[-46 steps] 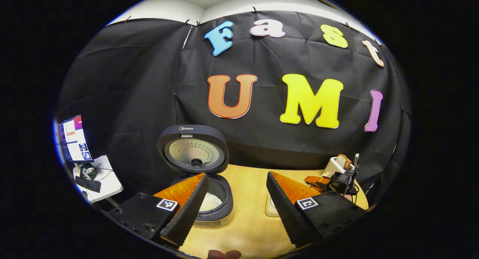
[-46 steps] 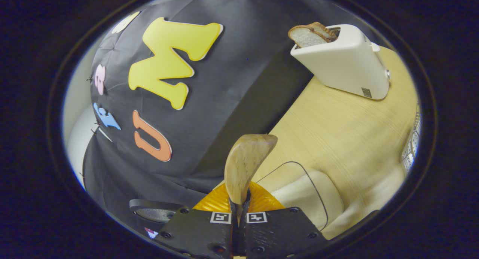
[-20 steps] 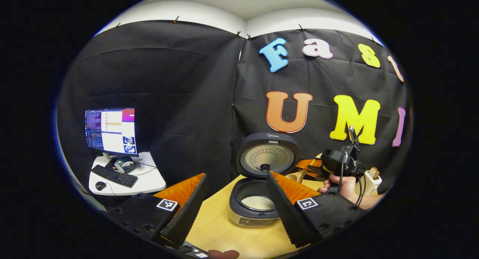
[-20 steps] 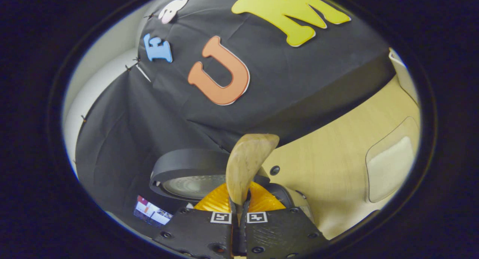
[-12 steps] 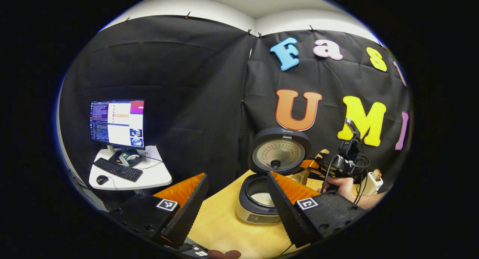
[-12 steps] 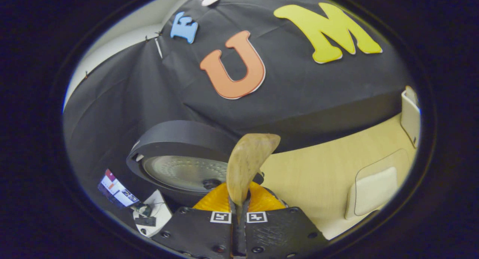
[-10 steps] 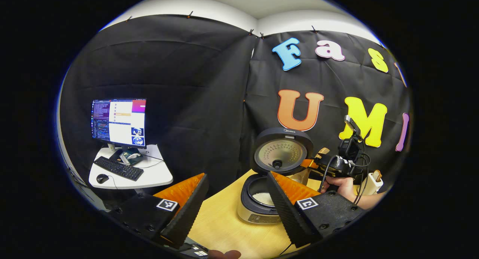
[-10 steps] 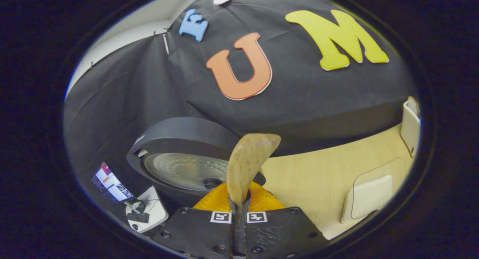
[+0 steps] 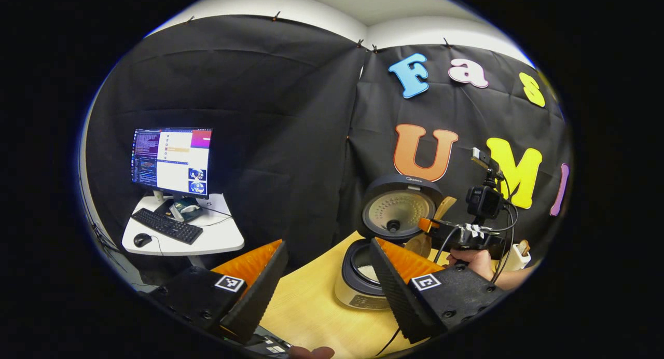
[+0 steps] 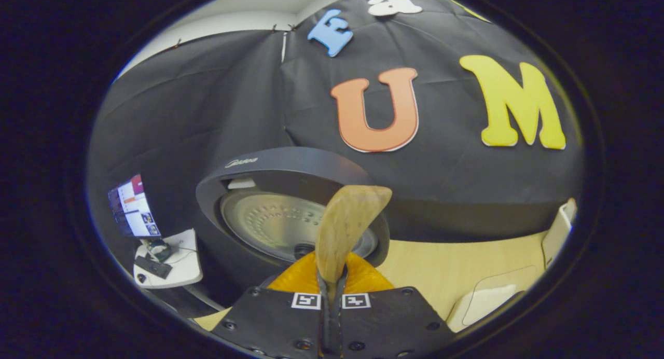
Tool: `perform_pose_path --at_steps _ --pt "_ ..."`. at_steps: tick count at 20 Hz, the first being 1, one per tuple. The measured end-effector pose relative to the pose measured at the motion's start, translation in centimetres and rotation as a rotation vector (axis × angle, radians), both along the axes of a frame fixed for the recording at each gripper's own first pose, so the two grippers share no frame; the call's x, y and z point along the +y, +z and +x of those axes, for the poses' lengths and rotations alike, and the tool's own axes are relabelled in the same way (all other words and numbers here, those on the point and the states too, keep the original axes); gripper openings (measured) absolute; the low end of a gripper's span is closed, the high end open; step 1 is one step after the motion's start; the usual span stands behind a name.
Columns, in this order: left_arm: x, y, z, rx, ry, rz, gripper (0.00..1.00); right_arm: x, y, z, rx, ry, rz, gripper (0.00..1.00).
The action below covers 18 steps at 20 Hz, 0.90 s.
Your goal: Close the left gripper, press the button to open the rice cooker; take a wooden spoon from the chopstick holder with the right hand, scoop a spoonful of rice and pour it into the rice cooker, then put the wooden spoon back into the chopstick holder.
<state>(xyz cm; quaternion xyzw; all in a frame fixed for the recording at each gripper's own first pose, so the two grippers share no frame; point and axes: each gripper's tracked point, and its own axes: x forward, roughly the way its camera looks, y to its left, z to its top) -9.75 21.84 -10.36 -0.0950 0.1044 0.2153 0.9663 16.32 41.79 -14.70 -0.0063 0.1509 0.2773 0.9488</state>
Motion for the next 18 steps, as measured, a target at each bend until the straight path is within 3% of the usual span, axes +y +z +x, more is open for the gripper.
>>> perform_pose_path --at_steps 14,18 --pt "0.7 -0.5 -0.8 -0.003 0.023 -0.021 1.00 3.6 2.5 -3.7 -0.356 0.135 -0.234 0.00" --pt "0.7 -0.2 -0.9 -0.005 0.023 -0.012 1.00 3.5 2.8 -4.0 -0.343 0.159 -0.225 0.00"
